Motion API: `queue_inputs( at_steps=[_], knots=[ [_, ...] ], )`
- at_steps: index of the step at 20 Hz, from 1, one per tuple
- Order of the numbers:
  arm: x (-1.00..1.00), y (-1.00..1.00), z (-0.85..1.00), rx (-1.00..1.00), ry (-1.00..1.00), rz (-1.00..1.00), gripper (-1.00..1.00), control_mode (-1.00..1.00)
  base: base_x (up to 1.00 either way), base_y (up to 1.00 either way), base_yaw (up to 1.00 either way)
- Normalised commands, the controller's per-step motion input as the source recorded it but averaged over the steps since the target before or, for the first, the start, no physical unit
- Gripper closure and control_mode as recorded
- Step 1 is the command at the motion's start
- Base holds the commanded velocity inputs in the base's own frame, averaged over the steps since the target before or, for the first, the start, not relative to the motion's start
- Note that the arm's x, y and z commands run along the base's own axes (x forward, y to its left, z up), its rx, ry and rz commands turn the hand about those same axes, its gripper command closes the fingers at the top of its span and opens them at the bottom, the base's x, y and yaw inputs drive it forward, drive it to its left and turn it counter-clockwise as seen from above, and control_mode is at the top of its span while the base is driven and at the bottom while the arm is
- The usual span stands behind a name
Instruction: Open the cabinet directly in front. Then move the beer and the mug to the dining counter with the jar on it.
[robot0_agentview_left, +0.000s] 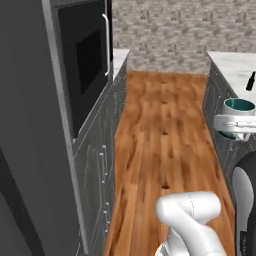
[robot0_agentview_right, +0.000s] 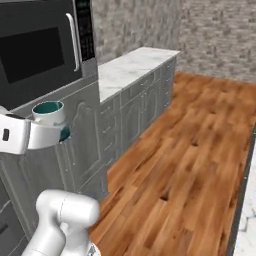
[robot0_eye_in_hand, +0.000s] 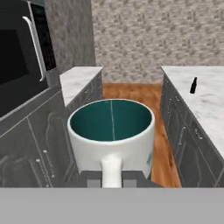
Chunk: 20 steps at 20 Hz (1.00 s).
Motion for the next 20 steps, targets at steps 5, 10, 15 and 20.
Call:
queue_inputs(
  at_steps=[5, 10, 15, 20],
  knots=[
    [0.00, 0.00, 0.00, 0.00, 0.00, 0.00, 1.00, 1.00, 1.00, 0.02, -0.24],
    [0.00, 0.00, 0.00, 0.00, 0.00, 0.00, 1.00, 1.00, 0.93, 0.27, -0.69],
    [0.00, 0.00, 0.00, 0.00, 0.00, 0.00, 1.00, 1.00, 0.63, 0.90, -0.76],
    [0.00, 0.00, 0.00, 0.00, 0.00, 0.00, 1.00, 1.00, 0.38, 0.79, -0.83]
  ],
)
